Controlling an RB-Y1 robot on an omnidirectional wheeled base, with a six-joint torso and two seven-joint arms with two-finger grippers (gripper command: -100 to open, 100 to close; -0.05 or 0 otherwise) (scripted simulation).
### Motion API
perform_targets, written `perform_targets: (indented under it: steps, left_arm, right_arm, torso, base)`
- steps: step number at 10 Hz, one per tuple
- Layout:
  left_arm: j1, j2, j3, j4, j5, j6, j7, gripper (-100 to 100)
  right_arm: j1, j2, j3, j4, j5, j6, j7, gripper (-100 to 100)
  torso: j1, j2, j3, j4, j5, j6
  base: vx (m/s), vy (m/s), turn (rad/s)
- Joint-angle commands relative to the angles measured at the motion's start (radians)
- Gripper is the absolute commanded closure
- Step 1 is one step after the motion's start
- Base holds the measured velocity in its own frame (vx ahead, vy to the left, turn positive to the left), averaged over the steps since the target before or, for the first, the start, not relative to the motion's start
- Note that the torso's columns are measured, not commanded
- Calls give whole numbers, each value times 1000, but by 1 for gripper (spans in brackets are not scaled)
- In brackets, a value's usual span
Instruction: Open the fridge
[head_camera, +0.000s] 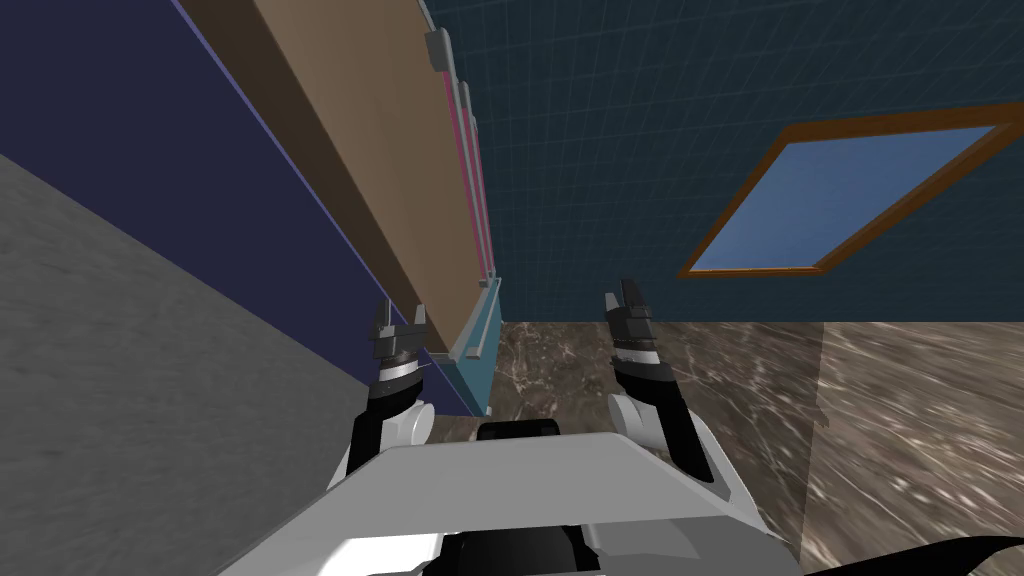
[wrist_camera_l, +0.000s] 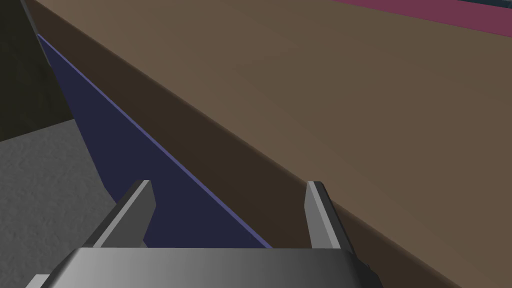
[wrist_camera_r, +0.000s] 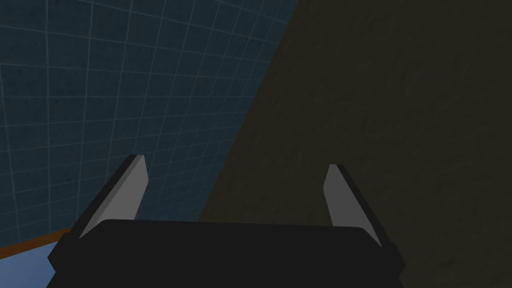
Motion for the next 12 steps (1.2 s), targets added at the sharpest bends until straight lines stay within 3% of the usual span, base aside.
perform_targets:
  steps: [1, 9, 10, 12]
  left_arm:
    - [0, 0, 0, 0, 0, 0, 0, 0]
    - [0, 0, 0, -1, 0, 0, 0, 0]
    - [-5, 42, -2, 24, 0, -1, 1, -100]
    - [-15, 83, -6, 74, 1, -1, 4, -100]
  right_arm:
    - [0, 0, 0, 0, 0, 0, 0, 0]
    - [0, 0, 0, 0, 0, 0, 0, 0]
    - [0, 0, 0, 0, 0, 0, 0, 0]
    - [0, 0, 0, 0, 0, 0, 0, 0]
  torso:
    - [0, 40, -82, 41, 0, 0]
    - [0, 617, -1235, 617, 0, 0]
    - [0, 691, -1382, 691, 0, 0]
    - [1, 729, -1474, 731, 1, 1]
  base:
    - [0, 0, 0]
    - [0, 0, 0]
    - [0, 0, 0]
    - [-8, 0, -21]
